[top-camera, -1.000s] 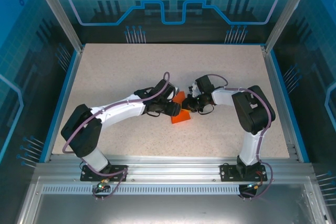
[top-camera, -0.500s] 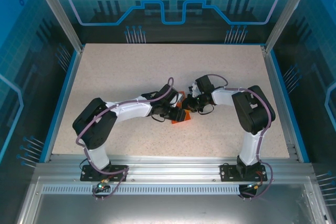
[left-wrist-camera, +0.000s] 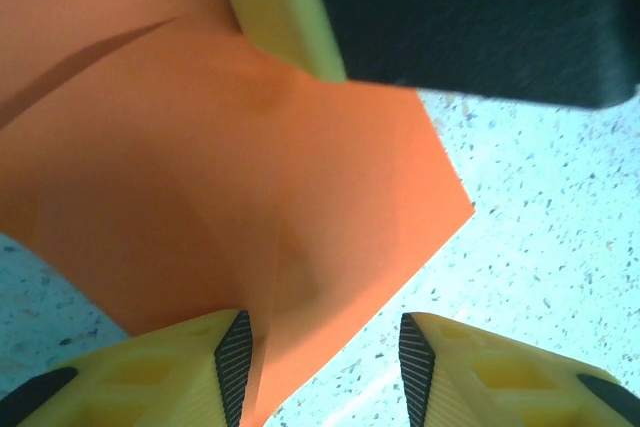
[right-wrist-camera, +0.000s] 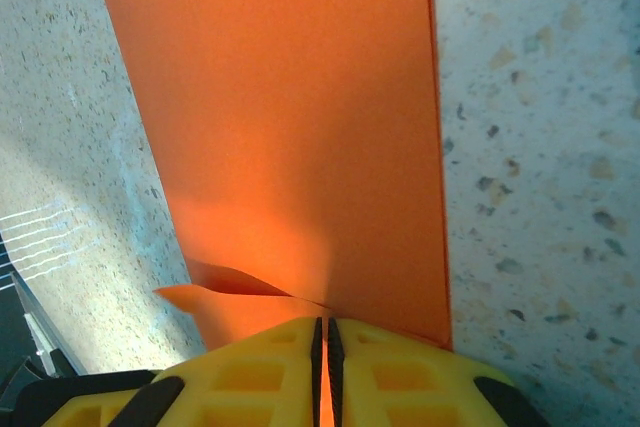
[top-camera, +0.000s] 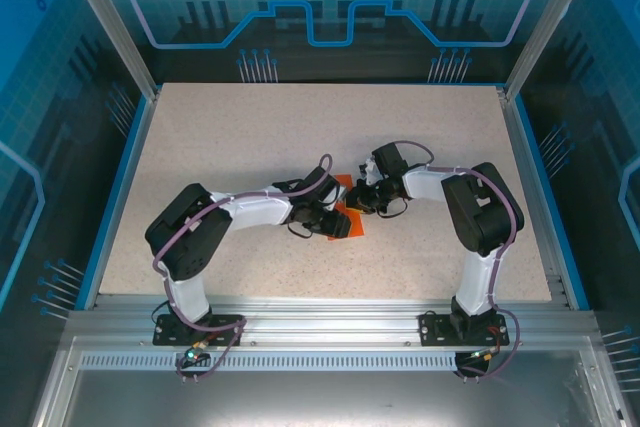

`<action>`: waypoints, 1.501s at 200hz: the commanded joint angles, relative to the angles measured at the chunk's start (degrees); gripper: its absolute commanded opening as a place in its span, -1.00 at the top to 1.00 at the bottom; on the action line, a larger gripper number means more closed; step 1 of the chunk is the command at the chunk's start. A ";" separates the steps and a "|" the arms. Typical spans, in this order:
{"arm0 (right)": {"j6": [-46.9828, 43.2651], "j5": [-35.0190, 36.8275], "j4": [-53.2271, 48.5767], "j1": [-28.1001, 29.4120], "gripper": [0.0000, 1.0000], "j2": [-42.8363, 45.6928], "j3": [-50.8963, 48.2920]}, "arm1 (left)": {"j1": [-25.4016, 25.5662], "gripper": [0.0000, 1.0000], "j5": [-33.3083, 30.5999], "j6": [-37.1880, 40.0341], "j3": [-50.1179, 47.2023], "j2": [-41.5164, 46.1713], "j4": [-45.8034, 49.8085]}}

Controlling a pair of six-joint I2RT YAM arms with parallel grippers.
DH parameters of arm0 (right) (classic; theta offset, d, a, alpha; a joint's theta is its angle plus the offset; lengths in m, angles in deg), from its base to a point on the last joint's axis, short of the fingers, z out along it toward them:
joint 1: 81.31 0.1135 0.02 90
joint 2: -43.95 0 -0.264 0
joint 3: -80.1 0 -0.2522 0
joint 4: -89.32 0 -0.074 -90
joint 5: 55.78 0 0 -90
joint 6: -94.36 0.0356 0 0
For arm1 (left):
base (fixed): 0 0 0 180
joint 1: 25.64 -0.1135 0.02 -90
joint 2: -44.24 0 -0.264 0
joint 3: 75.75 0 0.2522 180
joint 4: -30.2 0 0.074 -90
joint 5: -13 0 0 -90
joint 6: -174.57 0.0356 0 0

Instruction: Fold a paper plane with a square sheet of paper (fold left side to right side)

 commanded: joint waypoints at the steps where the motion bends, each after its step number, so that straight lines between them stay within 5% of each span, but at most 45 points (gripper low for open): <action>1: -1.13 2.93 -4.10 0.04 0.73 -1.90 0.34 | 0.11 0.06 0.03 -1.01 -1.33 -1.44 0.95; 85: -4.44 -3.62 -2.65 -1.12 0.89 5.88 -1.58 | 0.76 0.28 -0.09 -2.00 -3.56 -2.81 -0.18; 149: -1.09 -5.19 1.08 2.95 0.92 3.36 -3.35 | 1.01 0.36 -1.88 -1.67 -3.28 -2.81 1.42; 300: -10.78 7.45 -9.46 0.28 0.87 -1.11 4.47 | 1.07 0.42 -4.77 -1.90 -4.93 -3.79 2.45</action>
